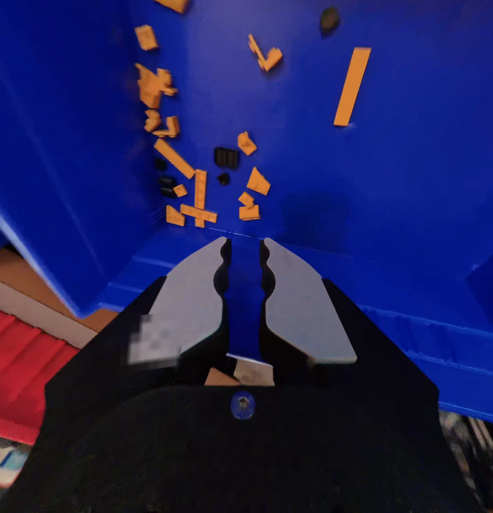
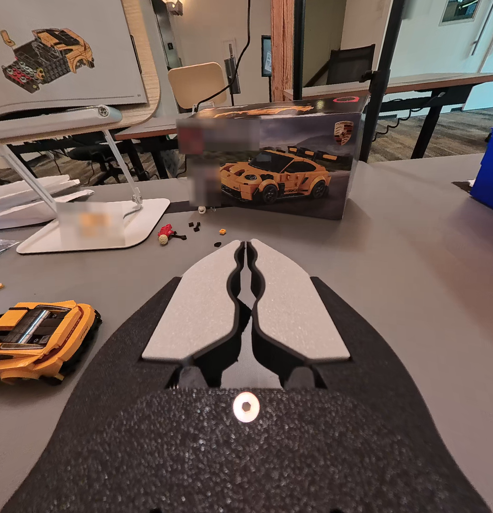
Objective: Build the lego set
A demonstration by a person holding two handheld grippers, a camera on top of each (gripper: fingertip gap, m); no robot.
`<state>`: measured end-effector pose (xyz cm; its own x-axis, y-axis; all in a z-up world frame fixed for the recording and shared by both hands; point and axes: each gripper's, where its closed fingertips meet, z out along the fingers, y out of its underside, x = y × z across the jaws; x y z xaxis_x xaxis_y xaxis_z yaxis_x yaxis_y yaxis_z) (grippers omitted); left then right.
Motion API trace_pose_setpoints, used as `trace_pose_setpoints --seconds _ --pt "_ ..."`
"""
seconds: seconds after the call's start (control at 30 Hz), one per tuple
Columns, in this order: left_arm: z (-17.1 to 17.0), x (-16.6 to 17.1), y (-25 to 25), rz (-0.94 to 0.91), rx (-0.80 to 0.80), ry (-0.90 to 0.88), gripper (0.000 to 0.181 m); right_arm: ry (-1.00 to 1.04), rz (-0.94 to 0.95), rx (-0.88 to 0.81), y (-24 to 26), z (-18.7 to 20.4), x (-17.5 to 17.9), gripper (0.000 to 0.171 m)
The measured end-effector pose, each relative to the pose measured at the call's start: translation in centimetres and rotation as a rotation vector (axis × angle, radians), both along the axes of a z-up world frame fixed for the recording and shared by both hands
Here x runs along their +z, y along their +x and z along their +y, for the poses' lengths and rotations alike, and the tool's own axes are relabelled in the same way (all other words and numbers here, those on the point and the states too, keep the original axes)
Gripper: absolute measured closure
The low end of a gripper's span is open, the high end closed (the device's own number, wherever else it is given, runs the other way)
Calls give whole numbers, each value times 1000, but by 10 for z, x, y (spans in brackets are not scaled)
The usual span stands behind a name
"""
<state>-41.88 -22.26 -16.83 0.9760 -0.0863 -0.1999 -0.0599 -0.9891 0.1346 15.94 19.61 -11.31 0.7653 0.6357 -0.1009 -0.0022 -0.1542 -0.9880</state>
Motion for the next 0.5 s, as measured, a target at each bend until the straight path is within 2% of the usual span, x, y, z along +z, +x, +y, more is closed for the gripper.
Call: trace_pose_setpoints --seconds 0.1,0.2,0.33,0.5 --pt "-9 -18 1 -51 -13 -170 156 -4 -2 4 0 0 -1 170" --pt "-10 -32 -3 -63 -8 -247 154 -7 -4 6 -1 0 -2 170" --pt "-10 -39 -7 -87 1 -294 155 -13 -7 8 -1 1 -4 170" --pt "-9 -40 -6 -147 17 -264 162 -21 -5 18 -2 0 -5 170"
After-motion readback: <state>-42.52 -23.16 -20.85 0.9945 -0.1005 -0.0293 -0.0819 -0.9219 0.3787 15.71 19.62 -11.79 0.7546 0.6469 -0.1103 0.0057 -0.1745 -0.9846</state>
